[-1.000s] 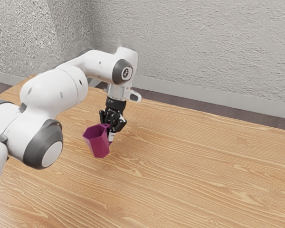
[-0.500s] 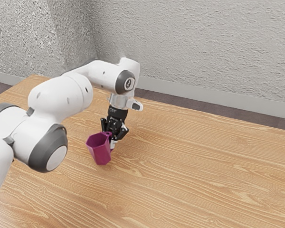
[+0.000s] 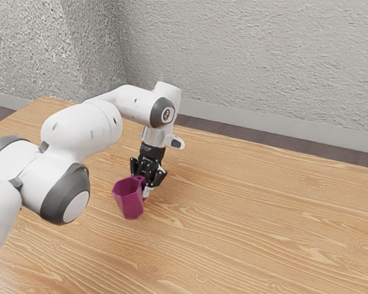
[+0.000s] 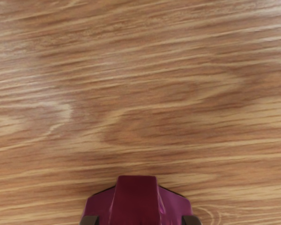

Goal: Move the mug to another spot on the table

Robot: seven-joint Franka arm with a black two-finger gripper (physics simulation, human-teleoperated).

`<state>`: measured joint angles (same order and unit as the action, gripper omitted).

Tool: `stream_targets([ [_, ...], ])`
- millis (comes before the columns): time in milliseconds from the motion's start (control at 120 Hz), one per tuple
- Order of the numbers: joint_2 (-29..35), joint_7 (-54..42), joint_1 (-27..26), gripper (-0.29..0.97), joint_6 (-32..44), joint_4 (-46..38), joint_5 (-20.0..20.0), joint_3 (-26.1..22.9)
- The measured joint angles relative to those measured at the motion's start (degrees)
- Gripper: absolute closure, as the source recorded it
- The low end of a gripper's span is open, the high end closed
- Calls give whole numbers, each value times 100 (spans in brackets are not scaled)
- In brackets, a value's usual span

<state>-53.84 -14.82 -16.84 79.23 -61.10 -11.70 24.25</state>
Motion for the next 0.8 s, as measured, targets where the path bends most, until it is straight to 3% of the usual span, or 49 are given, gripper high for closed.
stream_targets([
  [192, 6, 30, 5, 23, 13, -2, -96, 0],
  [433, 401, 27, 25, 7, 288, 1, -125, 54],
  [517, 891, 20, -7, 5, 442, -183, -113, 57],
  [658, 2466, 27, -18, 3, 973, -1198, -73, -12],
  [800, 3510, 121, 33, 1, 1278, -1731, 93, -97],
])
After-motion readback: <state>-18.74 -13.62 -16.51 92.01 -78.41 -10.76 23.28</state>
